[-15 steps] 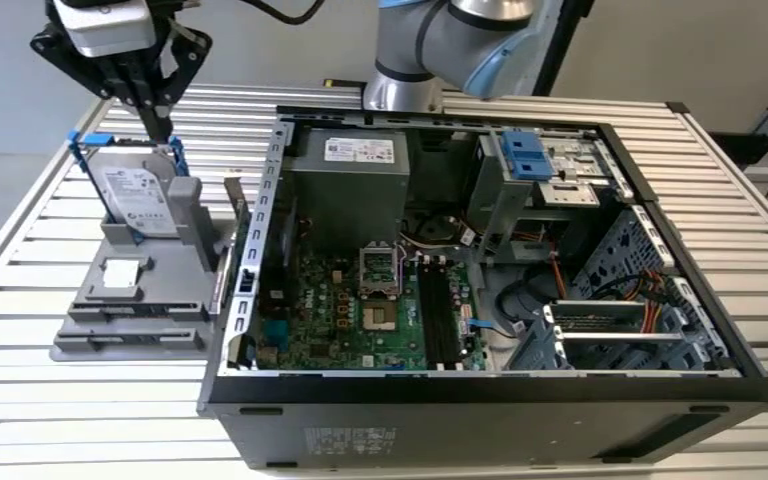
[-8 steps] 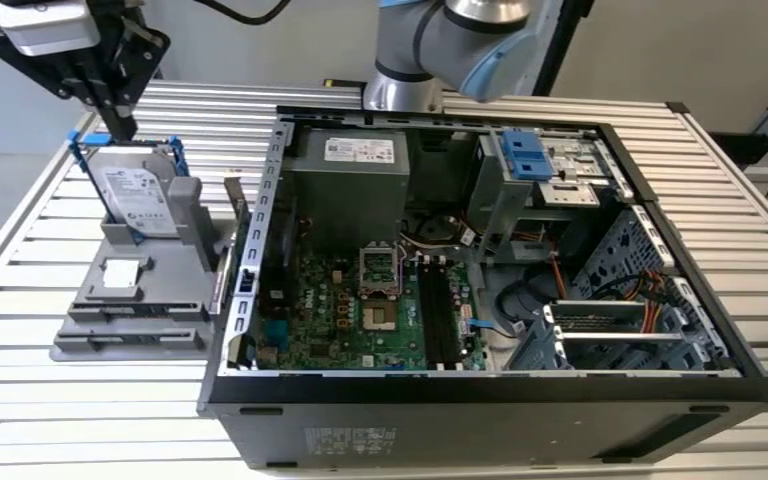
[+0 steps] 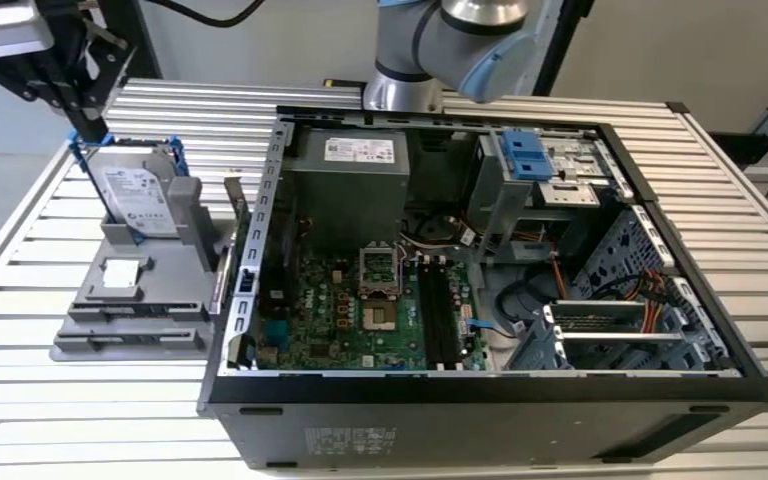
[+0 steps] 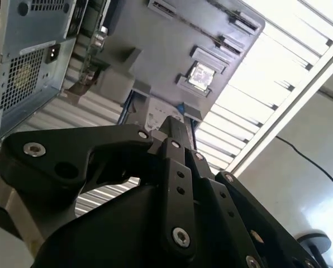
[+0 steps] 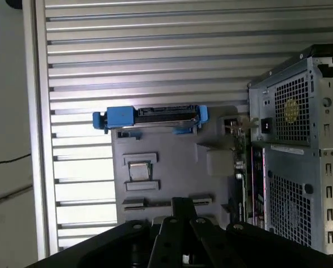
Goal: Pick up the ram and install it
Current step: 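Reach for the ram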
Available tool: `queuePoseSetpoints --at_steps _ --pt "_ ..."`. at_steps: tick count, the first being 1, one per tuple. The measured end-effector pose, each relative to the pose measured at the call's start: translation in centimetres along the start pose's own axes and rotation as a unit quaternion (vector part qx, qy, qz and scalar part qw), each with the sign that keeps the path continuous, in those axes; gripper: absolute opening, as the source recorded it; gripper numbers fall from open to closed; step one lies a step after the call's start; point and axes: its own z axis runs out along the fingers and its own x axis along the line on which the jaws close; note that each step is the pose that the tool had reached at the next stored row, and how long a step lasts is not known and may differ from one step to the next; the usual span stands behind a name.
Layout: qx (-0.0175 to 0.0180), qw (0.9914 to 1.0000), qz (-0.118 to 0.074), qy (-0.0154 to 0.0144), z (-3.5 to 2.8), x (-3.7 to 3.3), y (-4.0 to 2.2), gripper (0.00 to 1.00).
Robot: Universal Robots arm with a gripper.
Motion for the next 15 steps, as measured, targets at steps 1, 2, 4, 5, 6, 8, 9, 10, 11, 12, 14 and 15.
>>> queuePoseSetpoints --at_steps 1,2,4,5,6,8,9,10,11,12,14,15 --pt "-0.0002 1.0 0.0 0.001 -0.01 -0.1 -0.31 0.0" --pt "-0.0001 1.0 0.0 0.0021 -0.02 -0.2 -0.72 0.0" --pt "0.0002 0.99999 0.0 0.0046 0.05 -0.37 -1.6 0.0" --pt "0.0002 0.99998 0.0 0.006 0.13 -0.45 -2.08 0.0" --pt "0.0003 0.99997 0.0 0.0071 0.2 -0.51 -2.53 0.0" --pt "0.0004 0.99996 0.0 0.009 0.34 -0.65 -3.44 0.0" --pt "0.0004 0.99995 0.0 0.0097 0.41 -0.71 -3.88 0.0" --pt "0.0005 0.99995 0.001 0.0104 0.48 -0.76 -4.35 0.0" --pt "0.0005 0.99994 0.001 0.011 0.55 -0.81 -4.81 0.0" --pt "0.0006 0.99993 0.001 0.0115 0.63 -0.88 -5.26 0.0" --pt "0.0004 0.99992 -0.004 0.0118 0.77 -0.91 -5.51 0.0" --pt "0.0005 0.99984 -0.013 0.0123 0.79 -0.91 -5.51 0.0"
